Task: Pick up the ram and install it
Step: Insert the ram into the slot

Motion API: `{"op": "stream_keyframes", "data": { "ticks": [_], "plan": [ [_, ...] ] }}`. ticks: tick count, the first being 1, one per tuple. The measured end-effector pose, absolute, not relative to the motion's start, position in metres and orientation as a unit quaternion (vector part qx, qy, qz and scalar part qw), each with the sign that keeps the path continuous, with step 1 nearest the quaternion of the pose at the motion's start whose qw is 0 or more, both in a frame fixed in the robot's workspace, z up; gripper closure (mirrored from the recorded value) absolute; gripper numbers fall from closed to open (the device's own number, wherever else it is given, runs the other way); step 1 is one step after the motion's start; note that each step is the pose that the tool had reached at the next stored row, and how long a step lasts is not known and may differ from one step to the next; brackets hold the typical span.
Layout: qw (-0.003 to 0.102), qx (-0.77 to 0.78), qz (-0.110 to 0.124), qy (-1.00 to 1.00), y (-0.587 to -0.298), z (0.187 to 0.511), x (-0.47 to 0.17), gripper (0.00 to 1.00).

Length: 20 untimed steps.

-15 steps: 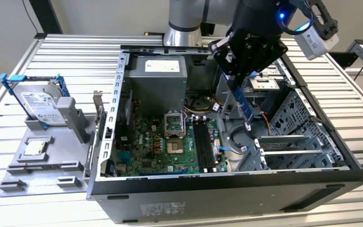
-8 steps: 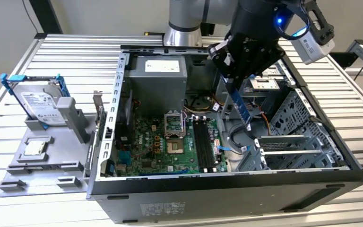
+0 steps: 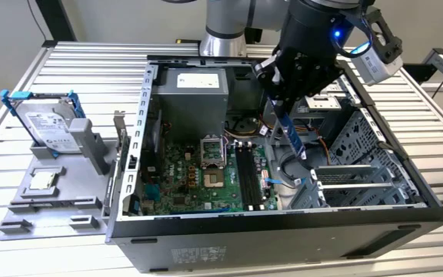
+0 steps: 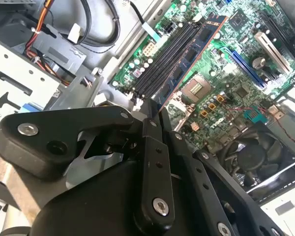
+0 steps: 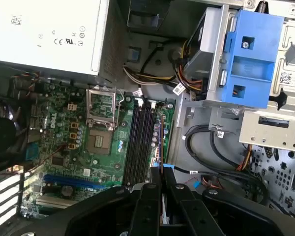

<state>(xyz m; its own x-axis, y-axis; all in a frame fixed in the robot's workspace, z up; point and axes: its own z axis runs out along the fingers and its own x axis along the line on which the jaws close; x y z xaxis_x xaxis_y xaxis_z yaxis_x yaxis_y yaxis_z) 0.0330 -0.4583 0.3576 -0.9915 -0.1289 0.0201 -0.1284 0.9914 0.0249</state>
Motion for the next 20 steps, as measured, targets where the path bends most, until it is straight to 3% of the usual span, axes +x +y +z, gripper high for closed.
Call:
{"op": "stream_keyframes", "data": {
  "ticks": [20],
  "plan": [
    [0.01, 0.061, -0.012, -0.998, -0.4583, 0.3479, 0.033, 1.0]
  ]
}}
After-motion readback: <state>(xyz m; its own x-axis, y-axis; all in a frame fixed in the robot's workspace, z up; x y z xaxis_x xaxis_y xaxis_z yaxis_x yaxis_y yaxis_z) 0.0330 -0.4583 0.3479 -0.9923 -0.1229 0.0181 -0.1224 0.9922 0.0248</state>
